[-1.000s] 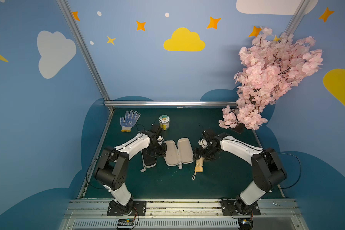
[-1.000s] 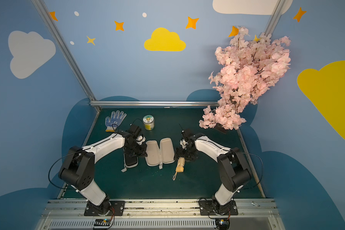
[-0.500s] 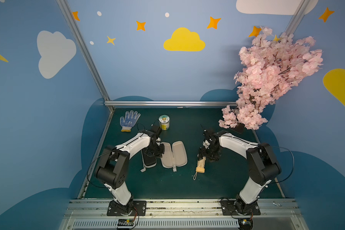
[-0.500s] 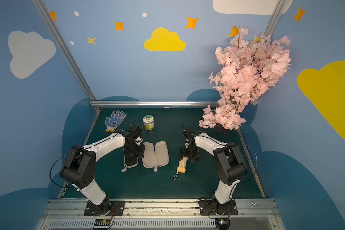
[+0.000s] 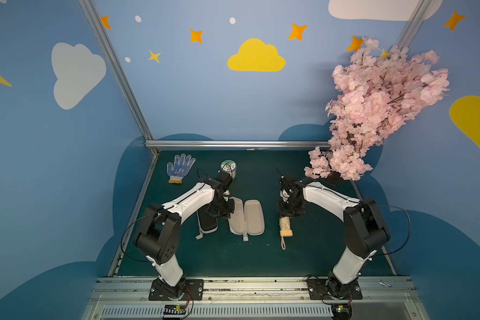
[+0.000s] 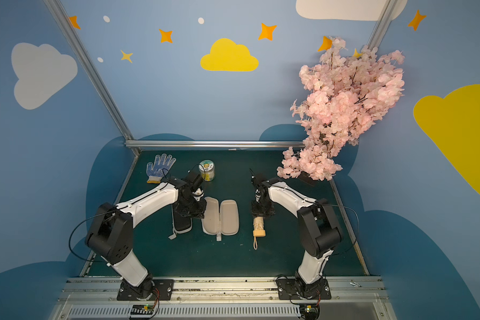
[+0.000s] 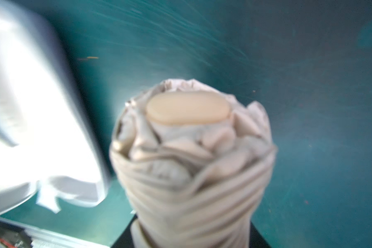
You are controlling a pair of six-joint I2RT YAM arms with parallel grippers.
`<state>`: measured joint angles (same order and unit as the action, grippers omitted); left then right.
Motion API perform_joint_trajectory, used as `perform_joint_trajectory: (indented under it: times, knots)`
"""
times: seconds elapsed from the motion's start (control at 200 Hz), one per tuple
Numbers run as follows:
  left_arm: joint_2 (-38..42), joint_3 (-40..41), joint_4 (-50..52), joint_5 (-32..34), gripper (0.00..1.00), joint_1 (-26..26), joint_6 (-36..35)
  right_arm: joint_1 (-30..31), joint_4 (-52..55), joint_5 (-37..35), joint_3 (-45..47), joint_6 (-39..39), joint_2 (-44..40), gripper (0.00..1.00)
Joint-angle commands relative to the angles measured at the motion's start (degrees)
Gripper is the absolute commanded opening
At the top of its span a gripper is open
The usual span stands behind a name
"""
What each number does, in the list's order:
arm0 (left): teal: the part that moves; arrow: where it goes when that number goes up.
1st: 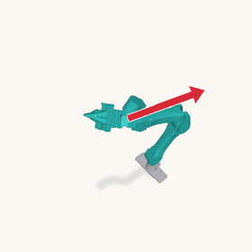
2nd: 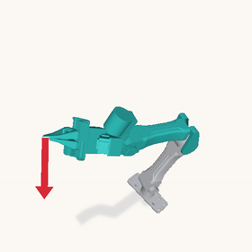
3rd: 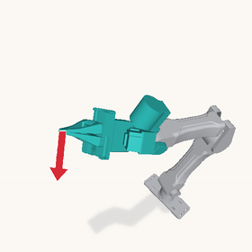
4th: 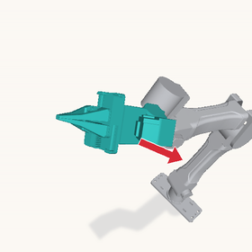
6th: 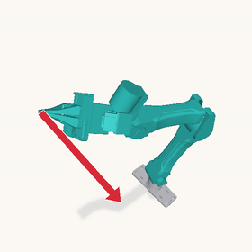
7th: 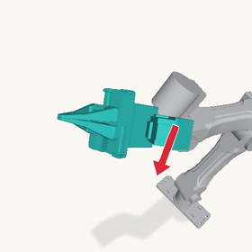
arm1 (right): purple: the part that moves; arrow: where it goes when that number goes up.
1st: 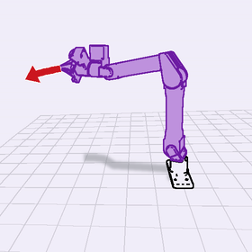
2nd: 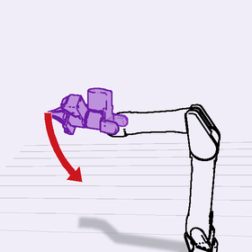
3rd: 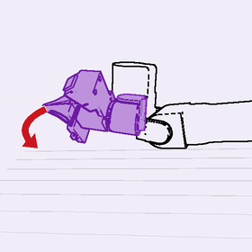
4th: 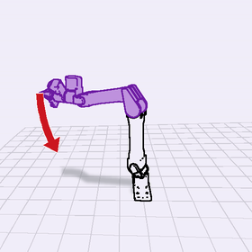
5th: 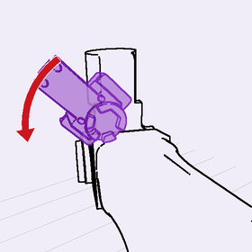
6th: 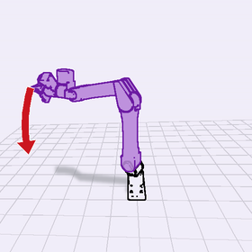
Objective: Put umbrellas into zippered umbrella sleeves
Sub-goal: Pick up the umbrella from the center of the board, then place the umbrella in the umbrella sleeve.
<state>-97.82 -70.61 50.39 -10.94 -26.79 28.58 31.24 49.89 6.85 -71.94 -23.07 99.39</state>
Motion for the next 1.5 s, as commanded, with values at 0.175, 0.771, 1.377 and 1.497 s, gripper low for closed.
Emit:
perform_joint_trajectory:
  times: [0.175, 0.771, 1.377, 1.497]
  knots:
    - [-0.5, 0.3, -1.9, -5.2, 0.06, -0.6, 2.6, 8.2, -2.2, 5.3, -10.8, -2.2, 5.7, 0.39]
    - [0.0, 1.9, -3.3, -5.0, 0.05, -1.4, 4.1, 10.8, -3.5, -0.5, -19.7, -6.5, 21.1, 0.35]
    - [0.7, 4.7, -5.5, -5.1, 0.05, -2.4, 6.5, 13.4, -13.7, -26.7, -14.4, -8.9, 7.4, 0.30]
    - [0.7, 4.7, -5.6, -5.2, 0.05, -2.5, 6.6, 16.3, -19.5, -35.0, -10.7, -7.1, 8.2, 0.30]
